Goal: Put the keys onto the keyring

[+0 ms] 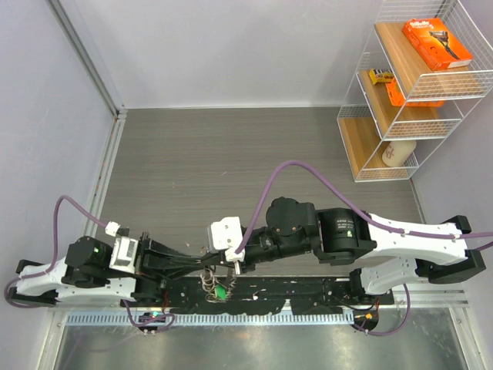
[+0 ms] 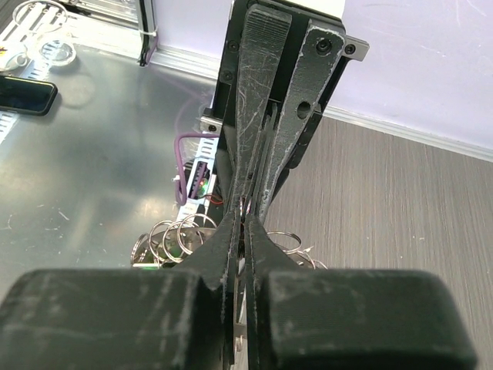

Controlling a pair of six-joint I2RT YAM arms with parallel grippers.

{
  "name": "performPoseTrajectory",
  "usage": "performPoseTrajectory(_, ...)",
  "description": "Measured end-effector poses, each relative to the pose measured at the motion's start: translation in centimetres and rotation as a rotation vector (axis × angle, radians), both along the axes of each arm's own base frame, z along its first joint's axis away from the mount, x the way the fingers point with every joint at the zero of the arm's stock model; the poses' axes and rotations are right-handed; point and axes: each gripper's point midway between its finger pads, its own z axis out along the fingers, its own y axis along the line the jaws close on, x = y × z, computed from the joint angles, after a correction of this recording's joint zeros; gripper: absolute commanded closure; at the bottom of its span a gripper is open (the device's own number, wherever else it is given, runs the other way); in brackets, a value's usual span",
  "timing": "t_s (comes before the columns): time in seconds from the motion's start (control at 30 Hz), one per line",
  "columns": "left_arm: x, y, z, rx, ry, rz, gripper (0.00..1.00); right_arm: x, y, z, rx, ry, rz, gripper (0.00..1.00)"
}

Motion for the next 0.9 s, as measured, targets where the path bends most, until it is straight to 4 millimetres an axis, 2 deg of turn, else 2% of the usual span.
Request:
performPoseTrajectory(0.13, 0.0, -0.2, -0.2, 0.013, 0.011, -0.003, 0.81, 0.2, -0.1, -0.2, -0.010, 0.003, -0.021, 0.95)
performPoseTrajectory(0.27, -0.1, -0.3, -0.2, 0.038, 0.027, -0.008, 0.73, 0.3, -0.4, -0.1, -0.021, 0.010, -0.036, 0.95)
performPoseTrajectory(0.47, -0.2, 0.1, 0.3, 0.057, 0.053, -0.016, 0.68, 0.8, -0.5, 0.2, -0.026, 0.017, -0.070, 0.95)
performPoseTrajectory(0.9, -0.1, 0.0, -0.5, 0.177, 0.083, -0.008, 0.65, 1.0, -0.6, -1.0, -0.080, 0.041, -0.098, 0.95)
